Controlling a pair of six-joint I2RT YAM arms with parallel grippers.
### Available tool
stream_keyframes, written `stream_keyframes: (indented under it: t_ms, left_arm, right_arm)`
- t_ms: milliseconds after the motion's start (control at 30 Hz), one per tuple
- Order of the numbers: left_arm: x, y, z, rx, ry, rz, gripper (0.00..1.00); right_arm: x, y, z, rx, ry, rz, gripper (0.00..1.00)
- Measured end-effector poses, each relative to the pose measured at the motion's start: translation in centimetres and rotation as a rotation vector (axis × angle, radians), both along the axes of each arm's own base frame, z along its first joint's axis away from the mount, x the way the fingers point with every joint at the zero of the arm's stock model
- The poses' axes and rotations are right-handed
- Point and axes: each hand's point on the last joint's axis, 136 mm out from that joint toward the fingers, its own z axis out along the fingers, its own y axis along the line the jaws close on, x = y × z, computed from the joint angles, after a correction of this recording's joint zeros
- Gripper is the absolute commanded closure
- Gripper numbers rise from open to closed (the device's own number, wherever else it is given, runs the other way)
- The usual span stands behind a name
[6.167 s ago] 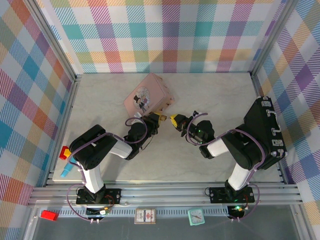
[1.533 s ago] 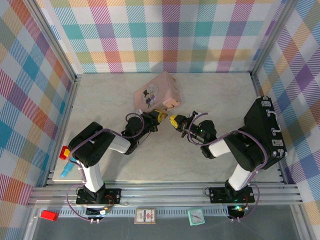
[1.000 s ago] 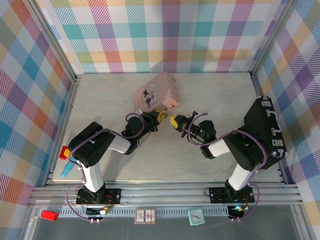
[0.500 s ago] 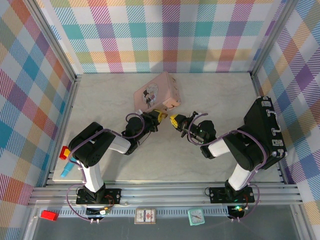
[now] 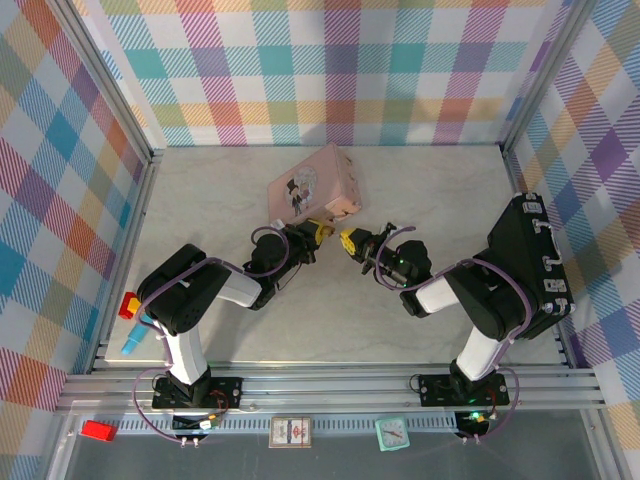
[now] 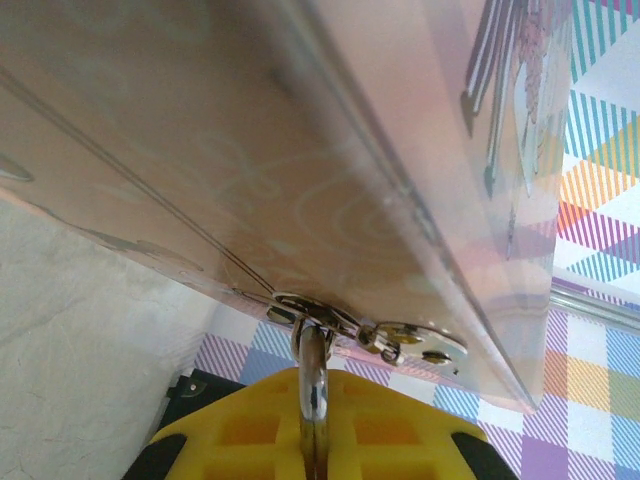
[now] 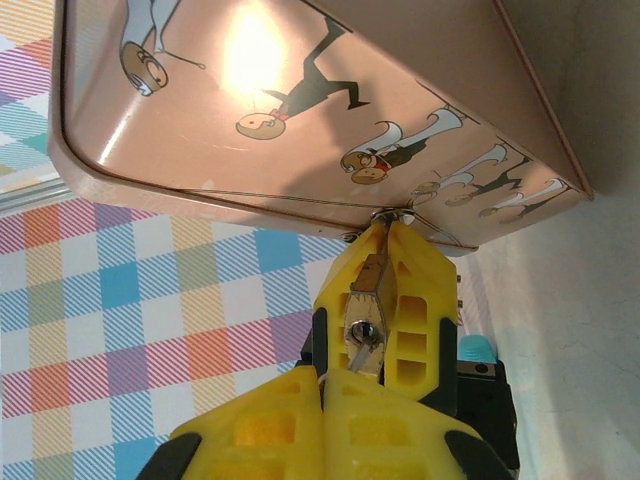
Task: Unlock the padlock with the key
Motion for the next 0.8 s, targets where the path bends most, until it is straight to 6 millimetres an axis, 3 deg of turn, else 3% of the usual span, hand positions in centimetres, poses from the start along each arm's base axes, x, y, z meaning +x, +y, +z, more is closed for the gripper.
stream_keyframes:
  t_ms: [800]
  left_arm:
    - [-0.16,-0.21,-0.03,0.004,-0.002,-0.003,1.0]
  right_arm:
    - [0.47,-0.34,0.18,0.004,-0.001,-0.012,1.0]
